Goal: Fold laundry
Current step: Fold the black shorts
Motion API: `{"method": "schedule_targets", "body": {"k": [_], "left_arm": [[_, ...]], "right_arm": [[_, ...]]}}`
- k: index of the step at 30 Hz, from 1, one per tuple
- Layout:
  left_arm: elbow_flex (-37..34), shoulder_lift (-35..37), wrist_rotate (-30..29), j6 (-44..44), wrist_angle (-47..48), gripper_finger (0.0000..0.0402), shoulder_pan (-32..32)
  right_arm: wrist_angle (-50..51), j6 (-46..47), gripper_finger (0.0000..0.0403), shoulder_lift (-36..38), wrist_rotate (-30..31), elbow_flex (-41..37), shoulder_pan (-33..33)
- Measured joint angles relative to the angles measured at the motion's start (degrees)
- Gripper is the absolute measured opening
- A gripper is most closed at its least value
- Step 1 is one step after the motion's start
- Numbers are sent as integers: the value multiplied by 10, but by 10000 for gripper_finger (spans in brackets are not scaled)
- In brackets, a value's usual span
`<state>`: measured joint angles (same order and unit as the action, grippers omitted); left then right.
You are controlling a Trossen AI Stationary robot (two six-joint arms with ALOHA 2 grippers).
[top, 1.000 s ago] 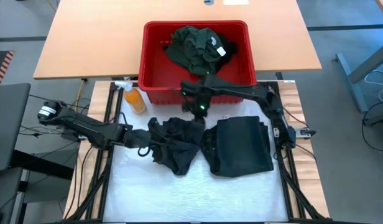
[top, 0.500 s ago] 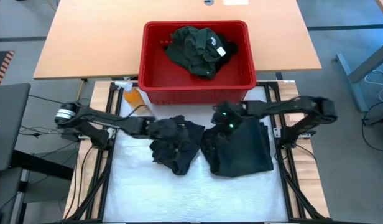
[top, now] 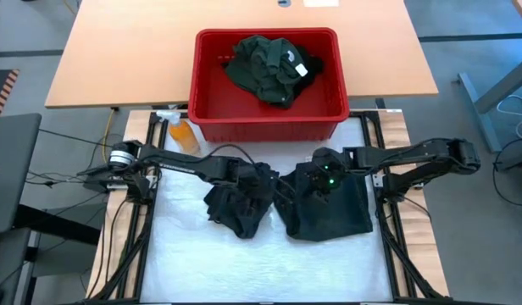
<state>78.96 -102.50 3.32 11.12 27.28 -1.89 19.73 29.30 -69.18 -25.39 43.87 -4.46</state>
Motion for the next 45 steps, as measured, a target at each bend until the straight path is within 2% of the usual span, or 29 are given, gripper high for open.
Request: {"method": "schedule_targets", "body": {"k": [3,15,18,21,25,31,34,38,41,45], "left_arm": [[0,-10,-17,-30,14,144,6],[0,-36,-5,-87,36,132,-1],[0,-36,-19,-97,44,91,0],[0,-28,-22,-125,60,21,0],[0,12,-20,-167,121,3,-4],[-7,123,-45,-226,264,1,-38],[-43,181,-74,-284,316,0,-66],[-131,256,-88,-372,327,0,-105],[-210,304,-106,-437,298,0,-125],[-310,349,-117,-506,229,0,-143]], "right_arm": [[7,-18,244,-1,0,0,0],[10,-43,244,-5,-16,0,-24],[8,-43,244,-5,-16,0,-29],[8,-43,244,-5,-17,0,-29],[7,-39,244,-5,-17,0,-28],[-41,-38,244,-5,-6,0,-8],[-104,-42,244,-5,29,0,8],[-203,-44,244,-23,74,0,18],[-290,-52,244,-62,76,1,16],[-390,-57,244,-153,77,6,9]]}}
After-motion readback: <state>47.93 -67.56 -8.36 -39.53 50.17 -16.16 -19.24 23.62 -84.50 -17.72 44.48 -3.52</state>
